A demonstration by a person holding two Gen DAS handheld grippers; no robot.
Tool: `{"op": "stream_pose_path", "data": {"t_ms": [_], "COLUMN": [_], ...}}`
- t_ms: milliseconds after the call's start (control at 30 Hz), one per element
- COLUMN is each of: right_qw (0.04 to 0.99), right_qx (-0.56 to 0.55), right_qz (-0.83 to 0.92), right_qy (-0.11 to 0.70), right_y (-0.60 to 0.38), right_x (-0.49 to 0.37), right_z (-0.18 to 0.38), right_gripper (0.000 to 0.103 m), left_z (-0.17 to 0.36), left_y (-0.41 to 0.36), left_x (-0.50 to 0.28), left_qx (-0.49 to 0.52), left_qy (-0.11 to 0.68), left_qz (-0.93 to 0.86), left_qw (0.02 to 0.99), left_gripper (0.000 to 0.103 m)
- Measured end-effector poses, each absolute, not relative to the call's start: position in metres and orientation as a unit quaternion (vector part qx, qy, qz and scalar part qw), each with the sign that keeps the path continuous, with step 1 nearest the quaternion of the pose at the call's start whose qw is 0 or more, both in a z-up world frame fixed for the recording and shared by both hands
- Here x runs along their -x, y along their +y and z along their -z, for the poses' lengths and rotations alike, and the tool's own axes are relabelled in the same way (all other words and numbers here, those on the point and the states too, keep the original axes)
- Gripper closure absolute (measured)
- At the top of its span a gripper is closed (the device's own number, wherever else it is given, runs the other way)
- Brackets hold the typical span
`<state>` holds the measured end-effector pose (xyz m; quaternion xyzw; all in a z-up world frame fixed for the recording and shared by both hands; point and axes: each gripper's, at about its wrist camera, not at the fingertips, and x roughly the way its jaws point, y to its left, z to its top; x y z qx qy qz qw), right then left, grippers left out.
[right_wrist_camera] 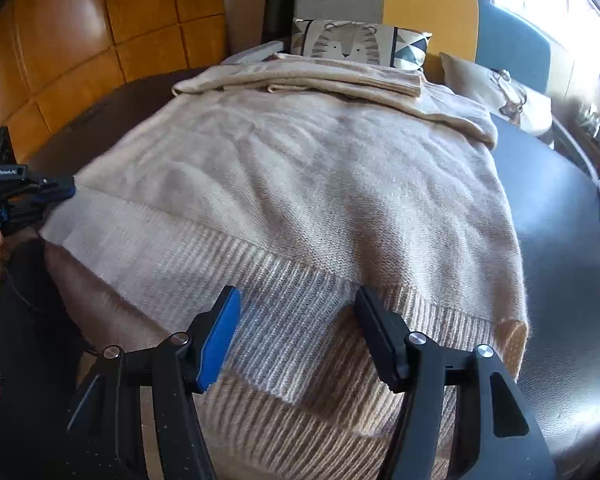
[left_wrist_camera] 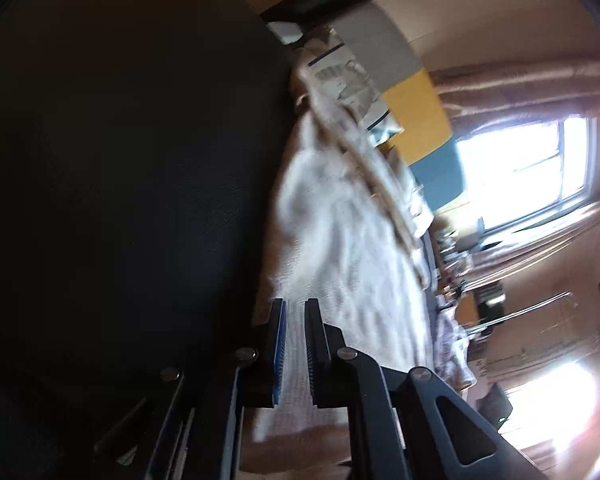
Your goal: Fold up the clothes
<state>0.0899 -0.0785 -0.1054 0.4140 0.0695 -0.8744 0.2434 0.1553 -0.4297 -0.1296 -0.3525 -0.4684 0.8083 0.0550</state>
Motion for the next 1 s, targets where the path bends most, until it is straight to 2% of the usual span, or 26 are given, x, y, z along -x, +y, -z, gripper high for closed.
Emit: {"op": "stream_pose_path", "data": {"t_ms": [100,233,367,400,467,600,767,867,1000], "right_qw": [0.248,0.220,0.185,0.181,0.176,0.212,0.243,0.241,0.235], "right_qx": [-0.399,-0.419,-0.445,-0.443,-0.437,-0.424,-0.426,-0.439,-0.466], "right_qz": [0.882,0.879,0.876,0.878,0.882,0.880,0.871,0.865,0.850], "right_qy": [-0.010,-0.049,-0.019,-0.010,0.005,-0.038,-0.010,0.019,0.067], "right_y": [-0.059,-0.045,-0.042,-0.040,-0.039,-0.041,-0.095,-0.138,-0.184], "right_x": [-0.083,-0.059,-0.049,-0.052,-0.057,-0.053,-0.005,0.038,0.075], "right_z": [0.091,0.092,0.107,0.108,0.109,0.097,0.084,0.085,0.103], "right_gripper": [0.040,0.040,0.040,0.046,0.047,0.048,0.048,0.056,0.056], "left_z": [0.111,0.101,0.109,0.114,0.116,0.113,0.100,0.099,0.104], "left_y": [-0.417,-0.385,-0.356,-0.352,-0.354,-0.365,-0.346,-0.327,-0.312], "left_x": [-0.140,-0.108,-0.087,-0.086,-0.094,-0.102,-0.074,-0.052,-0.039], "left_qx": [0.340,0.361,0.409,0.418,0.411,0.393,0.403,0.424,0.445], "left_qy": [-0.443,-0.390,-0.304,-0.288,-0.297,-0.343,-0.297,-0.257,-0.213], "left_qz": [-0.827,-0.844,-0.859,-0.860,-0.860,-0.851,-0.863,-0.866,-0.867], "left_qw": [0.056,0.072,0.053,0.047,0.050,0.053,0.064,0.071,0.065], "left_gripper": [0.091,0.091,0.091,0.091,0.091,0.091,0.091,0.091,0.091]}}
